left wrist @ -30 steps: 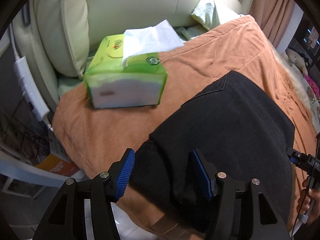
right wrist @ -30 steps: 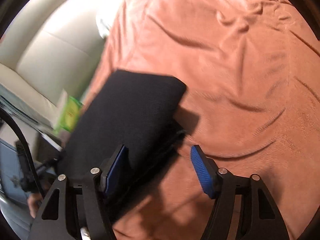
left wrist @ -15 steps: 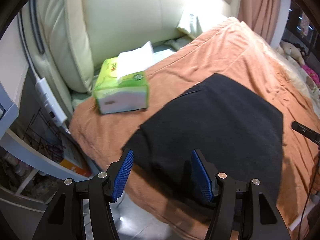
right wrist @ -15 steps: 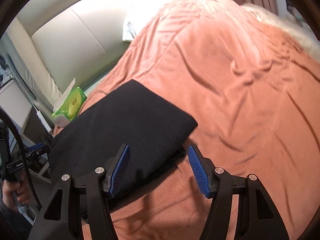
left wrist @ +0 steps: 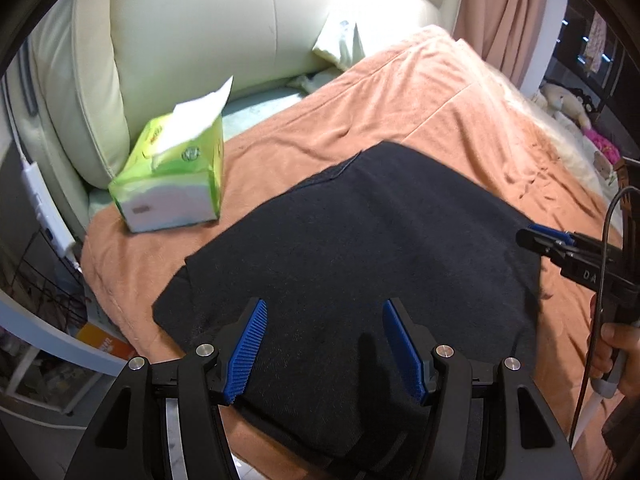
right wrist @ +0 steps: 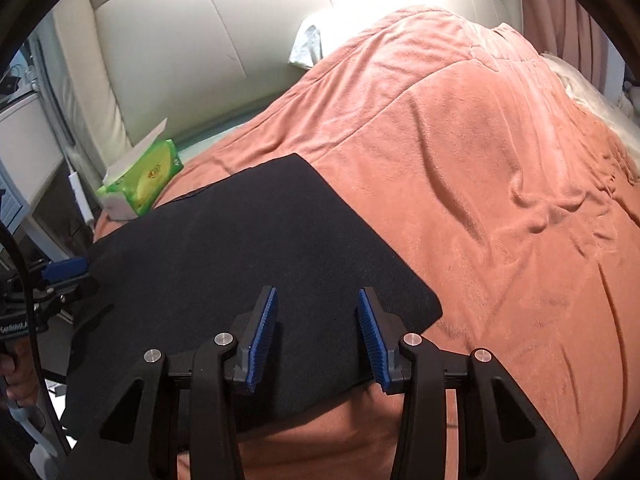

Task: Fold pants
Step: 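Lower the folded pants onto the duvet beside the green tissue box with both tools, then open both tools and pull them back from the folded pants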

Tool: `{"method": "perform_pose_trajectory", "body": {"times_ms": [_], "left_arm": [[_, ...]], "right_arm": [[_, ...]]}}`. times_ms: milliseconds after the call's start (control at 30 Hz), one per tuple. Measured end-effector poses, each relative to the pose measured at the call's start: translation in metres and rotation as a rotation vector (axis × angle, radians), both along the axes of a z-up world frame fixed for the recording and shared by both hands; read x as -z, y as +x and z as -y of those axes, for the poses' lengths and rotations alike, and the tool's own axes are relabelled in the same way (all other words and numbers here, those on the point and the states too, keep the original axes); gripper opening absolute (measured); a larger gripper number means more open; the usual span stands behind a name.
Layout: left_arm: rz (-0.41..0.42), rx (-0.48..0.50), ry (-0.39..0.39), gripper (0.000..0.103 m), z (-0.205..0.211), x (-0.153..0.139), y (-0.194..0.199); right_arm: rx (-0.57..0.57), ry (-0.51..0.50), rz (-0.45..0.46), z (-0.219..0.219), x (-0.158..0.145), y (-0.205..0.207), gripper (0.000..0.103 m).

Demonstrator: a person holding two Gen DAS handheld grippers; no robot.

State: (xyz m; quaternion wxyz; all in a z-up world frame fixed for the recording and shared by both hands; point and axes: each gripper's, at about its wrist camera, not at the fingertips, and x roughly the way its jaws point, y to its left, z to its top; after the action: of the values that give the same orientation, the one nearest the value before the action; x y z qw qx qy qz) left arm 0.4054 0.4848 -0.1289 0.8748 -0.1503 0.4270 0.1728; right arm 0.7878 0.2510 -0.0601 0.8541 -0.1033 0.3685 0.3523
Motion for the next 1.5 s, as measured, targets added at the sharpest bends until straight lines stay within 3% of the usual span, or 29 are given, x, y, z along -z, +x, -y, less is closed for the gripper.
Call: {"method": "perform_pose_trajectory", "body": {"times_ms": [100, 133, 200, 267, 367, 600, 833, 1033, 1167, 1300, 1500], "left_arm": [[-0.078, -0.042, -0.006, 0.061, -0.007, 0.019, 0.002], [-0.082, -0.048, -0.010, 0.061, -0.008, 0.022, 0.001], [-0.089, -0.059, 0.002, 0.061, -0.008, 0.024, -0.002], [-0.083, -0.069, -0.008, 0.061, -0.008, 0.024, -0.005], [-0.065, -0.067, 0.007, 0.062, 0.001, 0.018, -0.013], [-0.014, -0.036, 0.001, 0.062, 0.033, 0.003, -0.026], [-0.012, -0.013, -0.031, 0.059, 0.060, 0.007, -0.043], [-0.029, -0.004, -0.059, 0.054, 0.080, 0.012, -0.056], [-0.052, -0.003, -0.098, 0.054, 0.089, 0.025, -0.065], [-0.058, -0.002, -0.109, 0.054, 0.092, 0.019, -0.075], [-0.043, 0.015, -0.080, 0.054, 0.113, -0.004, -0.088]], "right_arm": [[0.041, -0.077, 0.000, -0.005, 0.020, 0.012, 0.040], [0.061, -0.083, -0.040, -0.002, 0.029, 0.018, 0.040], [0.080, -0.015, -0.099, 0.006, 0.036, 0.023, 0.040], [0.083, -0.022, -0.100, 0.005, 0.036, 0.021, 0.040], [0.081, -0.078, -0.030, 0.000, 0.026, 0.008, 0.040], [-0.028, -0.018, 0.041, -0.011, 0.000, -0.050, 0.040], [-0.129, -0.005, 0.016, -0.012, 0.004, -0.090, 0.040], [-0.196, -0.060, -0.010, -0.018, 0.021, -0.114, 0.040], [-0.187, -0.097, -0.057, -0.013, 0.035, -0.119, 0.040], [-0.177, -0.145, -0.071, -0.002, 0.038, -0.128, 0.040], [-0.141, -0.071, -0.058, 0.029, 0.014, -0.147, 0.040]]}}
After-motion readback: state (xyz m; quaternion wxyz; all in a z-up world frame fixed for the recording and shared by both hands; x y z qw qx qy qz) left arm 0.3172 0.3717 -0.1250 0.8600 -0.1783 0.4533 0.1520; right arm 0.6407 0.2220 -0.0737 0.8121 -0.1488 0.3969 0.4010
